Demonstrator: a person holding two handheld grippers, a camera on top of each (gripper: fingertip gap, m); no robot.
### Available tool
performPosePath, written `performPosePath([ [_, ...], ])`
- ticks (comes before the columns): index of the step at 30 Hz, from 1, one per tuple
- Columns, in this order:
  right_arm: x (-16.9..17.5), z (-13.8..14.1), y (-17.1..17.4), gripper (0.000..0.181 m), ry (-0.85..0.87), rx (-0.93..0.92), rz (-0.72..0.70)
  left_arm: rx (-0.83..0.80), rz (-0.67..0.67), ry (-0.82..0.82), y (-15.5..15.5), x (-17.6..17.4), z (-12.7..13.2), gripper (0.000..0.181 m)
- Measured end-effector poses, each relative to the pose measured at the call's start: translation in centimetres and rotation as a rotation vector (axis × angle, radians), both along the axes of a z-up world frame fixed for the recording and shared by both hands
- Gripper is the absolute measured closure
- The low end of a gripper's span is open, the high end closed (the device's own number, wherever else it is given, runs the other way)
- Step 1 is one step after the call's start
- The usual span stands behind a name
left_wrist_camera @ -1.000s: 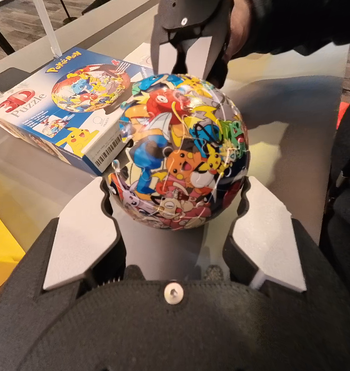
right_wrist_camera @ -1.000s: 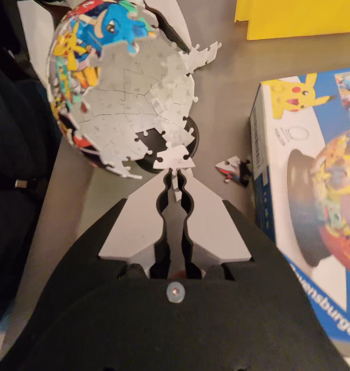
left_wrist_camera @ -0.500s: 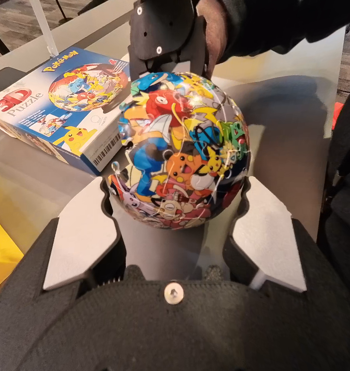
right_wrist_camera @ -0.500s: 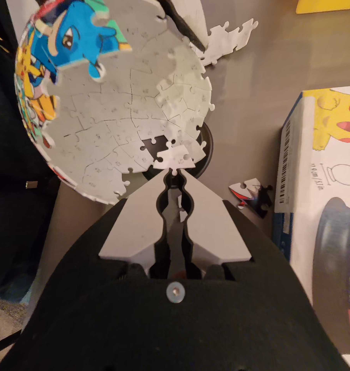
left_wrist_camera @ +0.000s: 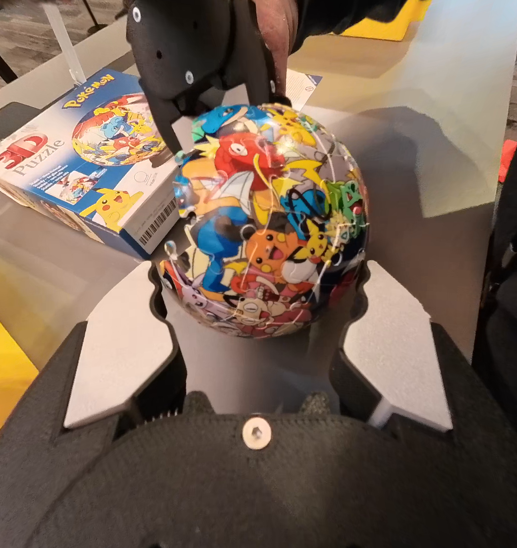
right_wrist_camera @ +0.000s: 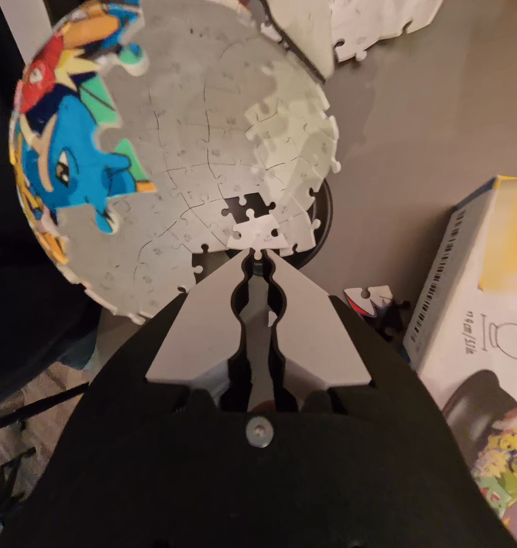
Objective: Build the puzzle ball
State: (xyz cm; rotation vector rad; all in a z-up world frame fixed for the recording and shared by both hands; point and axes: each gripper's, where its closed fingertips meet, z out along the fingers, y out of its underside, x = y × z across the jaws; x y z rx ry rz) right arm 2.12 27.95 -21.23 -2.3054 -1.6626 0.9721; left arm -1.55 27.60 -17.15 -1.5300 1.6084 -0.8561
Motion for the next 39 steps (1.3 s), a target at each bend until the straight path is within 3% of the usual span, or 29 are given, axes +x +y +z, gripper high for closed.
performPosePath([
  [17, 0.2, -0.7, -1.0, 0.177, -0.152, -0.082, -0.008, -0.004, -0.003, -0.001, 0.0, -0.2, -0.1, 0.059],
  [25, 0.7, -0.2, -0.5, 0.162, -0.156, -0.052, -0.042, 0.000, -0.002, 0.004, -0.1, -0.1, -0.2, 0.059],
  [30, -0.6, 0.9, 0.3, 0.179, -0.033, -0.012, -0.043, 0.001, -0.002, 0.004, -0.1, -0.1, -0.1, 0.059],
  [39, -0.8, -1.0, -0.4, 0.181, -0.055, -0.053, -0.017, 0.000, -0.005, 0.004, -0.1, 0.1, -0.2, 0.059],
])
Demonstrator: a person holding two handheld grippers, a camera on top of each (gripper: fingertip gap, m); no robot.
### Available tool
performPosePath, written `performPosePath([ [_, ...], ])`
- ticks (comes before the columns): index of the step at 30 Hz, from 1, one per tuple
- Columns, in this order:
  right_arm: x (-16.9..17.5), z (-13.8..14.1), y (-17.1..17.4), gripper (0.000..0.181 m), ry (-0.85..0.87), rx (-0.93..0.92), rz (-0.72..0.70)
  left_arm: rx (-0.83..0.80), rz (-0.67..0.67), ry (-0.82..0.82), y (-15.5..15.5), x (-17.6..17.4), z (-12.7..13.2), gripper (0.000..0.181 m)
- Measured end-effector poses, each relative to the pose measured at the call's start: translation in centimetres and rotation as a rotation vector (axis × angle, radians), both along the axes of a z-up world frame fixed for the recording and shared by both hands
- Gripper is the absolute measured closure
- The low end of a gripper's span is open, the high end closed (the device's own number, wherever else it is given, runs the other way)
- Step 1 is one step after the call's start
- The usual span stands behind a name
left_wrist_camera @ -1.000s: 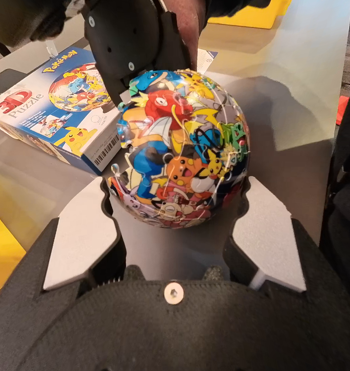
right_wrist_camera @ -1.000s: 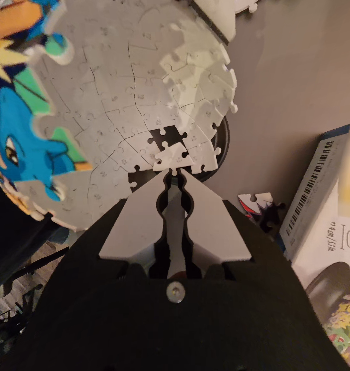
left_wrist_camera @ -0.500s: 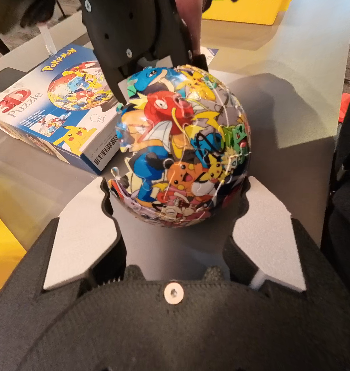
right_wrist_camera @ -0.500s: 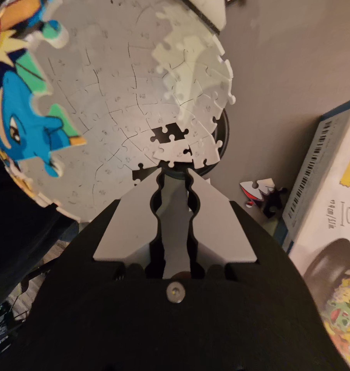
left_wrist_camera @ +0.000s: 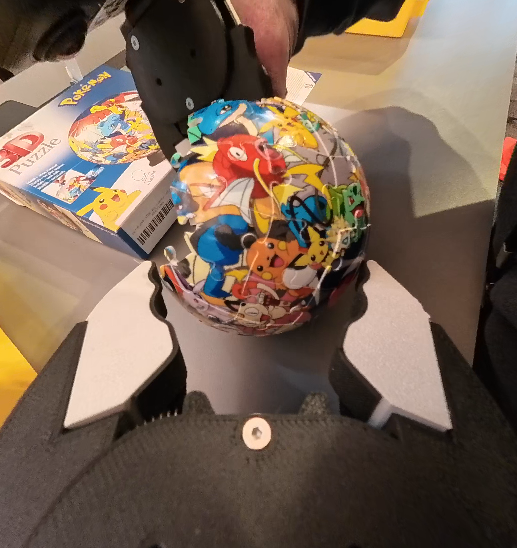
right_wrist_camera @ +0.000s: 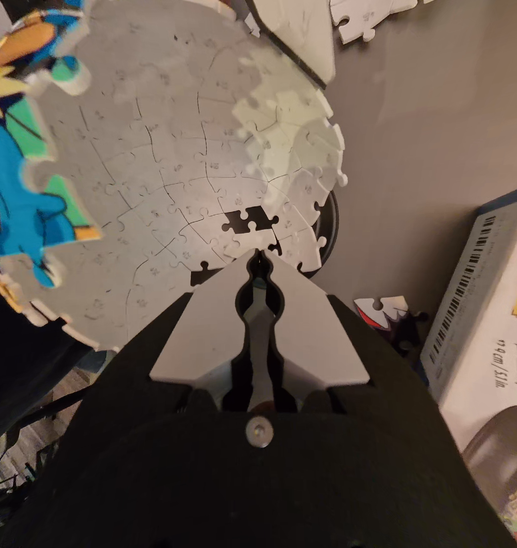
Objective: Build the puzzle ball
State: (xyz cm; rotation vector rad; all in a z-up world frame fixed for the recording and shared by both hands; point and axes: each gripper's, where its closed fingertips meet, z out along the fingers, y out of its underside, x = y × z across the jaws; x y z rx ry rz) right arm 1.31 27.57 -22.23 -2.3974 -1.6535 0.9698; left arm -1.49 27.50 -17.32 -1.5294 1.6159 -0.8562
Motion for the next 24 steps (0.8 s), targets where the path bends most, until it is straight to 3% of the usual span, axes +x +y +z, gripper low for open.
performPosePath([
  [14, 1.2, 0.2, 0.6, 0.181, -0.058, 0.019, -0.019, 0.001, -0.001, 0.000, 0.0, 0.2, 0.0, 0.059],
  [20, 0.3, 1.6, 0.2, 0.181, 0.031, 0.004, -0.008, 0.001, -0.001, 0.001, 0.1, 0.2, -0.1, 0.059],
  [24, -0.3, 0.7, -0.4, 0.181, 0.053, -0.037, 0.009, 0.003, -0.001, 0.001, 0.1, 0.2, -0.1, 0.059],
])
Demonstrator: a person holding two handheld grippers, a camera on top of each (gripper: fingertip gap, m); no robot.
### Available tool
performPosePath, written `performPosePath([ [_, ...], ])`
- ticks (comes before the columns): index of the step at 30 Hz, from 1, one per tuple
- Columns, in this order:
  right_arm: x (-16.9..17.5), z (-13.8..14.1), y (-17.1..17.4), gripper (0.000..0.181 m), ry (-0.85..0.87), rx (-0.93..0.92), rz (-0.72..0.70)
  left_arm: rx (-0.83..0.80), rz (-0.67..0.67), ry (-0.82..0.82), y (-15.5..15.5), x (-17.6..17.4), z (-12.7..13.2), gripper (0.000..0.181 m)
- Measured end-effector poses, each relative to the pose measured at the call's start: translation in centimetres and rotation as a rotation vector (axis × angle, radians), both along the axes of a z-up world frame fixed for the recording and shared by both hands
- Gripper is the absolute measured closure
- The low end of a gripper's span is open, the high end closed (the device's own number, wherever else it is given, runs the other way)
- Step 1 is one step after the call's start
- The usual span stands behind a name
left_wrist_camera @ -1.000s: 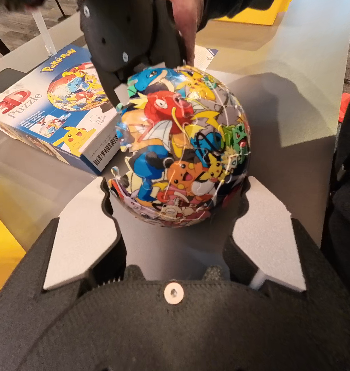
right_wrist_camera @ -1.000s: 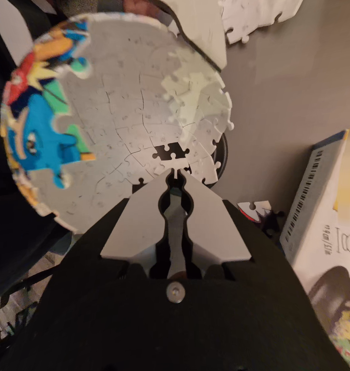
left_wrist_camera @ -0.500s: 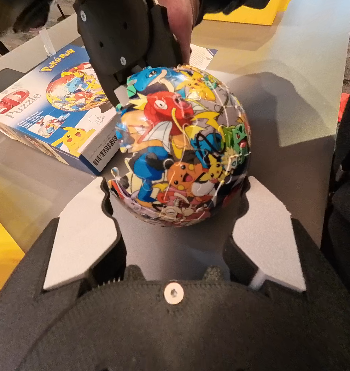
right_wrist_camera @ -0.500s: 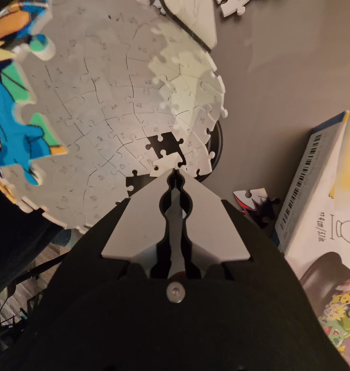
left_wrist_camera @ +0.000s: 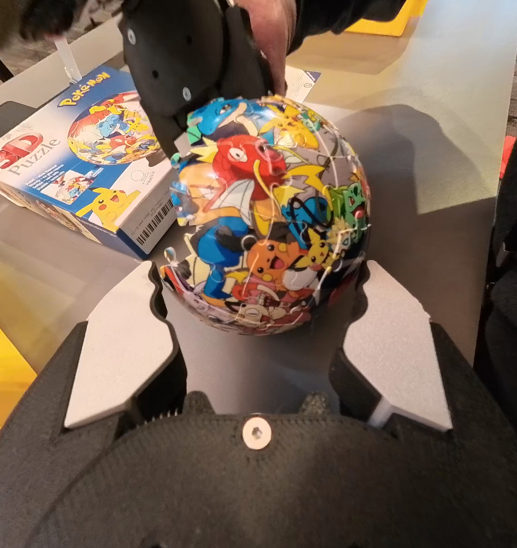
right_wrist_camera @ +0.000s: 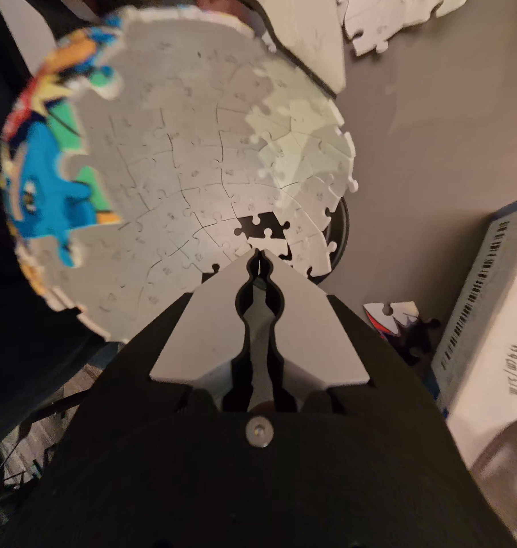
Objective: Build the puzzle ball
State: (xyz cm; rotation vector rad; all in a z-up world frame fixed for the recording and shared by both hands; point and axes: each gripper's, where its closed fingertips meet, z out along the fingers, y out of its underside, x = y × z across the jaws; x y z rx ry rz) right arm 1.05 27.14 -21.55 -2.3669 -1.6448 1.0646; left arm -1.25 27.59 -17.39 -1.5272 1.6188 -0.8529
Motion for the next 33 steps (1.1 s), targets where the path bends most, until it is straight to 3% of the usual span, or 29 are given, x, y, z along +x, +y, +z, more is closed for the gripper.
performPosePath([
  [23, 1.2, -0.6, 0.5, 0.181, -0.104, 0.030, 0.014, 0.001, -0.001, 0.002, 0.0, 0.1, -0.1, 0.060],
  [33, 0.2, -0.9, 0.3, 0.181, -0.042, 0.014, 0.020, 0.002, -0.002, 0.002, 0.0, 0.1, 0.0, 0.060],
])
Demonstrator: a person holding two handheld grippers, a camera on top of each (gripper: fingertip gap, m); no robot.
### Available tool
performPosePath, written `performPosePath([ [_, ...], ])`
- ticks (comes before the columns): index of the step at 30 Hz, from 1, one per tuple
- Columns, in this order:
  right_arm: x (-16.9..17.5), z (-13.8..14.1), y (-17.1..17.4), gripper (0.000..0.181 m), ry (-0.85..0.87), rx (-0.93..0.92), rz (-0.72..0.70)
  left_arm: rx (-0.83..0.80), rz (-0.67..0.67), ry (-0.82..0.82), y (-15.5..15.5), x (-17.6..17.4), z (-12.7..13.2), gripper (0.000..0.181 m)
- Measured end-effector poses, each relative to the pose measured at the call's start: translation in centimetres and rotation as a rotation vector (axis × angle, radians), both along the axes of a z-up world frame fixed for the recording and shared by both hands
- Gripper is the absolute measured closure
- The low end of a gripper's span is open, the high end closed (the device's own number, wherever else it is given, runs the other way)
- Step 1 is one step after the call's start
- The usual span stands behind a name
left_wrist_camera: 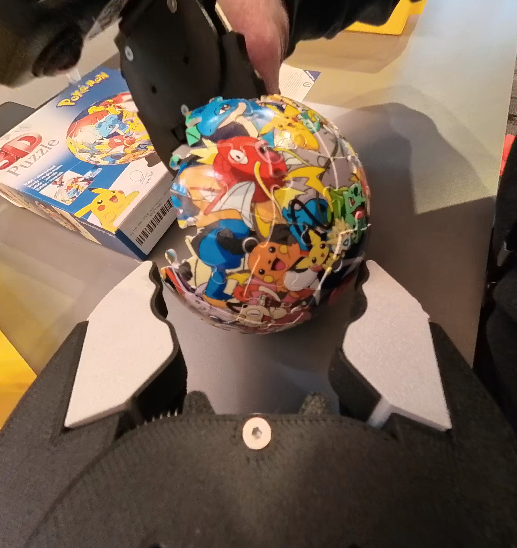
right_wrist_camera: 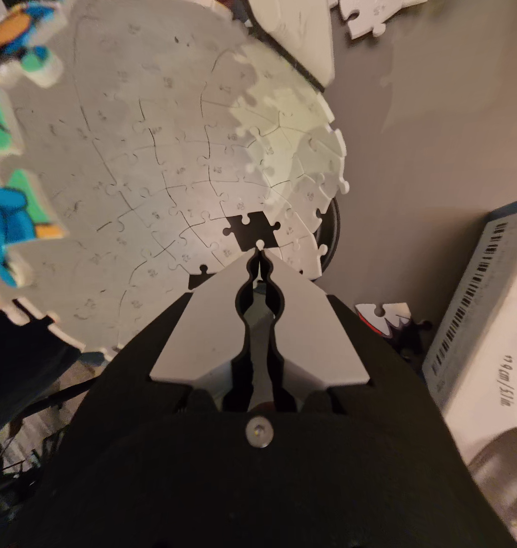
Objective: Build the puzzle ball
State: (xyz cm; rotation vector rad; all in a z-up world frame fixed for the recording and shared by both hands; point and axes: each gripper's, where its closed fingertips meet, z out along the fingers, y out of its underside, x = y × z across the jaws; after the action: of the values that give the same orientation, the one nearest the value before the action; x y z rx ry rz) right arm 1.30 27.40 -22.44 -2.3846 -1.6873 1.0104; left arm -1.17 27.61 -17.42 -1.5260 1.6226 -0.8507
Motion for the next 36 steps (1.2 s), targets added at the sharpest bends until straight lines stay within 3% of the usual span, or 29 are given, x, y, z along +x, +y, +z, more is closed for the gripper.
performPosePath([
  [10, 0.1, -0.1, -0.2, 0.181, 0.009, 0.014, 0.035, -0.003, -0.002, 0.001, -0.1, 0.1, 0.0, 0.060],
  [13, -0.1, 0.9, -0.2, 0.181, 0.062, -0.001, 0.018, 0.000, -0.001, 0.002, 0.0, 0.0, 0.0, 0.060],
  [26, 0.2, -0.1, -1.1, 0.181, 0.018, -0.030, 0.077, 0.001, -0.002, 0.004, -0.1, 0.2, 0.0, 0.060],
  [30, 0.0, 2.1, 0.4, 0.181, 0.118, -0.014, -0.021, 0.002, -0.002, 0.004, -0.1, 0.1, 0.0, 0.060],
  [33, 2.6, 4.1, 3.4, 0.174, 0.151, 0.086, -0.175, 0.004, -0.003, 0.007, -0.1, 0.1, 0.0, 0.060],
  [36, 5.8, 4.2, 4.0, 0.166, 0.108, 0.163, -0.269, 0.002, -0.001, 0.005, 0.0, 0.0, 0.0, 0.061],
])
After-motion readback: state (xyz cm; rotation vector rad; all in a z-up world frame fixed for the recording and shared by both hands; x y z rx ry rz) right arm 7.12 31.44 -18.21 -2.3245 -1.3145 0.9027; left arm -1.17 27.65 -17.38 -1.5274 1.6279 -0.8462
